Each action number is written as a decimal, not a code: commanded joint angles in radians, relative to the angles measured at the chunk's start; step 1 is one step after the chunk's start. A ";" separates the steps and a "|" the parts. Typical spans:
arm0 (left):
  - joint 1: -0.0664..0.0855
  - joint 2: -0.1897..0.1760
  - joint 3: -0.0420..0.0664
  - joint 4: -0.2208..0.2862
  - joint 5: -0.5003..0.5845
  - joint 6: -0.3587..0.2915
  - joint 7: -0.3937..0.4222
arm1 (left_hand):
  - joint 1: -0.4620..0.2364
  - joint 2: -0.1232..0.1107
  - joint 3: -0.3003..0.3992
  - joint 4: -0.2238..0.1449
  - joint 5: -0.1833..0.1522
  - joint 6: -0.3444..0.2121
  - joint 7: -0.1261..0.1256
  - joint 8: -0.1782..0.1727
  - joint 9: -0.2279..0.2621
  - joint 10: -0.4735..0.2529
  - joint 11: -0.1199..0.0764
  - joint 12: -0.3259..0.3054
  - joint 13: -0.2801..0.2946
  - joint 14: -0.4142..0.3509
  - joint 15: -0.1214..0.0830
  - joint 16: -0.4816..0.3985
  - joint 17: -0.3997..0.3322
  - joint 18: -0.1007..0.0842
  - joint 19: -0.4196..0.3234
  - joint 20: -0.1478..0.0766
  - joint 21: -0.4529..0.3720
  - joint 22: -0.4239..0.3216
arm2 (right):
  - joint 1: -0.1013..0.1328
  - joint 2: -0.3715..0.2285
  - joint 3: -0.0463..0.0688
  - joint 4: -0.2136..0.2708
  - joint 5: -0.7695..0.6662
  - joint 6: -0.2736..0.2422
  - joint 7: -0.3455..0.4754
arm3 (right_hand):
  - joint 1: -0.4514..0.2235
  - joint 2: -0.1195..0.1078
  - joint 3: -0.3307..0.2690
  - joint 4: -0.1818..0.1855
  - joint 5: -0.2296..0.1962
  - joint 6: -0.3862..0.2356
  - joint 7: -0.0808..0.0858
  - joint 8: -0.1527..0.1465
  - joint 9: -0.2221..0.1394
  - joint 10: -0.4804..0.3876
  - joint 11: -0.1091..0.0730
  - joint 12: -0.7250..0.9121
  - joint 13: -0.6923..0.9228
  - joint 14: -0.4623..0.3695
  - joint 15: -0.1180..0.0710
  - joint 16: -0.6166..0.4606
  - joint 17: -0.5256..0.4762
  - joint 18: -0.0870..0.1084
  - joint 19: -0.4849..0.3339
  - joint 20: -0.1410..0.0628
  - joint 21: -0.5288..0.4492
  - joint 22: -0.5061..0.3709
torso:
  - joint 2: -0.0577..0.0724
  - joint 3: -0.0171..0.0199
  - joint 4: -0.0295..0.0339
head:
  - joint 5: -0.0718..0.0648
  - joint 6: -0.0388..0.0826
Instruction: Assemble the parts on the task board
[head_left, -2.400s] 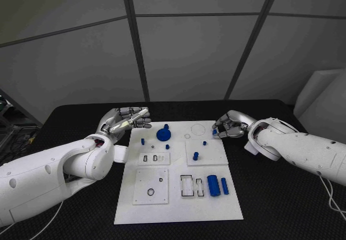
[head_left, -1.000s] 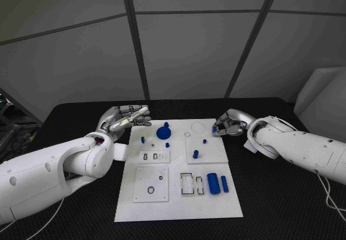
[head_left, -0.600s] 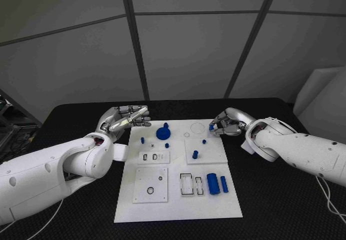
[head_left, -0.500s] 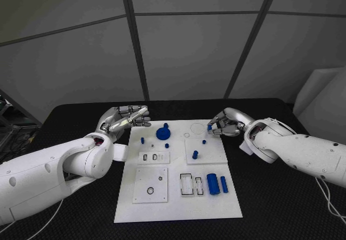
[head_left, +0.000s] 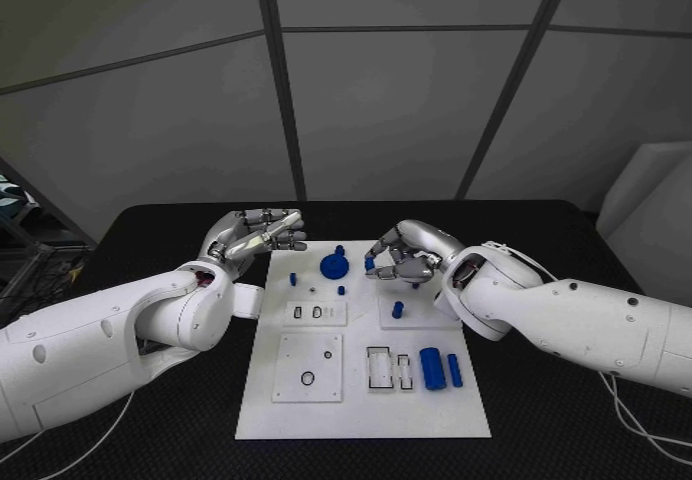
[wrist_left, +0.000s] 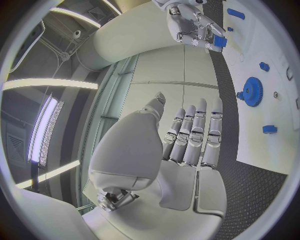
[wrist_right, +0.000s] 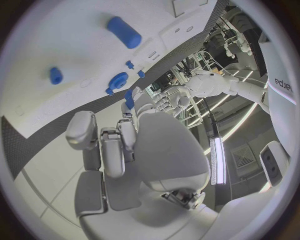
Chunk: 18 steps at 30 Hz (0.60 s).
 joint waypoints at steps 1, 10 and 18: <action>0.001 0.002 0.001 0.001 -0.006 0.009 0.002 | -0.001 0.010 -0.001 -0.005 -0.001 -0.002 0.020 -0.005 0.000 -0.002 0.000 -0.002 0.001 -0.003 0.000 -0.004 0.001 0.047 -0.005 0.001 -0.004 -0.001 | 0.001 0.031 0.000 -0.001 -0.134 -0.025 -0.066 | -0.004 0.004 0.010 0.006 0.006 0.027 -0.020 0.009 0.003 0.031 -0.030 0.003 0.007 0.097 -0.005 0.006 0.234 -0.013 0.008 0.001 0.006 0.002 | -0.005 -0.0033 0.0049 | 0.006 -0.002; 0.002 0.004 0.001 0.006 -0.006 0.008 0.000 | -0.002 0.011 -0.002 -0.005 -0.001 -0.002 0.021 -0.005 0.000 -0.002 0.000 -0.002 0.001 -0.003 0.000 -0.005 0.002 0.047 -0.006 0.001 -0.004 -0.001 | -0.008 0.122 -0.020 -0.024 -0.201 0.023 -0.137 | -0.015 -0.001 0.012 0.012 0.000 0.025 -0.019 0.008 0.003 0.029 -0.030 -0.001 0.004 0.097 -0.005 0.005 0.231 -0.013 0.007 -0.001 0.005 -0.001 | -0.002 -0.0025 0.0036 | 0.022 -0.005; 0.002 0.001 0.001 0.008 -0.006 0.005 0.000 | -0.003 0.011 -0.002 -0.005 -0.001 -0.002 0.021 -0.005 0.000 -0.002 0.000 -0.002 0.001 -0.003 0.000 -0.005 0.002 0.047 -0.007 0.001 -0.003 -0.001 | -0.023 0.158 -0.045 -0.033 -0.224 0.036 -0.166 | -0.016 -0.001 0.013 0.013 0.000 0.025 -0.019 0.008 0.003 0.028 -0.030 -0.002 0.003 0.096 -0.005 0.004 0.230 -0.012 0.007 -0.001 0.004 -0.002 | -0.001 -0.0012 0.0015 | 0.036 -0.009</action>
